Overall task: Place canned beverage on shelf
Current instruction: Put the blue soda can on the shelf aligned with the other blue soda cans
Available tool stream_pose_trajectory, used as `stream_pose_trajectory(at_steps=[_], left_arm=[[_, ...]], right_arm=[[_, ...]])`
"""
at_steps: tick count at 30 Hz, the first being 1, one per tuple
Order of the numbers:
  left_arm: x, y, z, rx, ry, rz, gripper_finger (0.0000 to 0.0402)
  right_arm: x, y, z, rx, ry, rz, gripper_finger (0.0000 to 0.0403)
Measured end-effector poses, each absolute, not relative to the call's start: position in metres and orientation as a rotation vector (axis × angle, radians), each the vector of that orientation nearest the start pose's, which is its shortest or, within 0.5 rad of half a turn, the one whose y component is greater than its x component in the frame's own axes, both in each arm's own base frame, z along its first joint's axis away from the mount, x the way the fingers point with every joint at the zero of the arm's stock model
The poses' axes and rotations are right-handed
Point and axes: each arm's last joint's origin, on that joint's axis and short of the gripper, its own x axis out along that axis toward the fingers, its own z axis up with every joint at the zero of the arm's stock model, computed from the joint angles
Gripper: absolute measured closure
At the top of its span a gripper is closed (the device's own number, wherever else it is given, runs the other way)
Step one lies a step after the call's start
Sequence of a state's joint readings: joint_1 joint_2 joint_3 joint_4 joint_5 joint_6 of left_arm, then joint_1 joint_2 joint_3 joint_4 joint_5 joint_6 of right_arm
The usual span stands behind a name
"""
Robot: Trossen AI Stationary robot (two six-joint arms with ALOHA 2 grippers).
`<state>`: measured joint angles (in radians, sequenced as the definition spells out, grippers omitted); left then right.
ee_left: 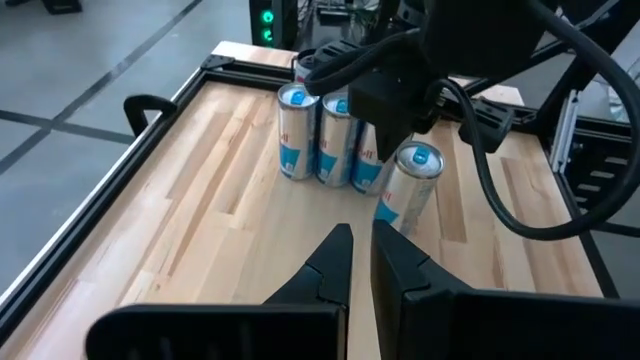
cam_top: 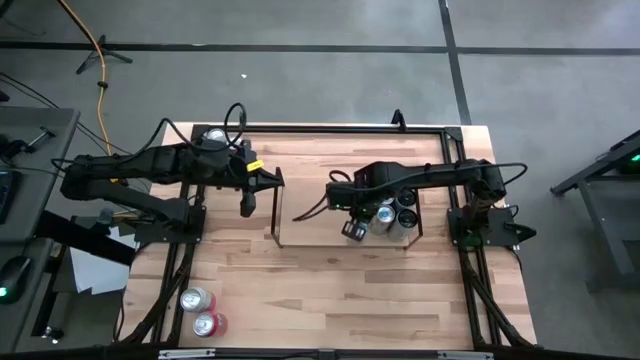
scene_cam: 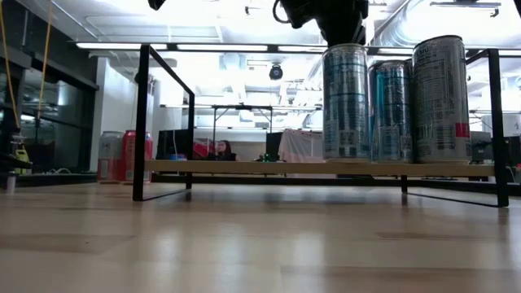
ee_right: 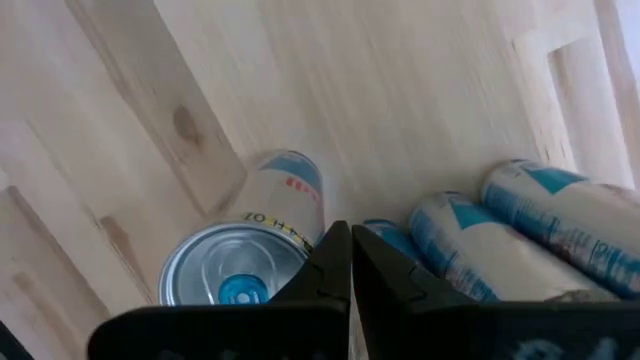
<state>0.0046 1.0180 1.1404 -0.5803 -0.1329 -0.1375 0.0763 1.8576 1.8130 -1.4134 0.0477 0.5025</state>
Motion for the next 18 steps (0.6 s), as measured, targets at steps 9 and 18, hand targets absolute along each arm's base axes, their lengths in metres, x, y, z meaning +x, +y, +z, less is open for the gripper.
stream_pose_trajectory(at_steps=[9, 18], left_arm=[[0.204, 0.003, 0.375, -0.103, 0.446, 0.158, 0.0401], [0.204, 0.003, 0.375, -0.103, 0.446, 0.159, 0.0401]], right_arm=[[0.35, 0.03, 0.325, 0.403, 1.299, -0.358, 0.0403], [0.363, 0.047, 0.332, 0.398, 1.168, -0.154, 0.0403]])
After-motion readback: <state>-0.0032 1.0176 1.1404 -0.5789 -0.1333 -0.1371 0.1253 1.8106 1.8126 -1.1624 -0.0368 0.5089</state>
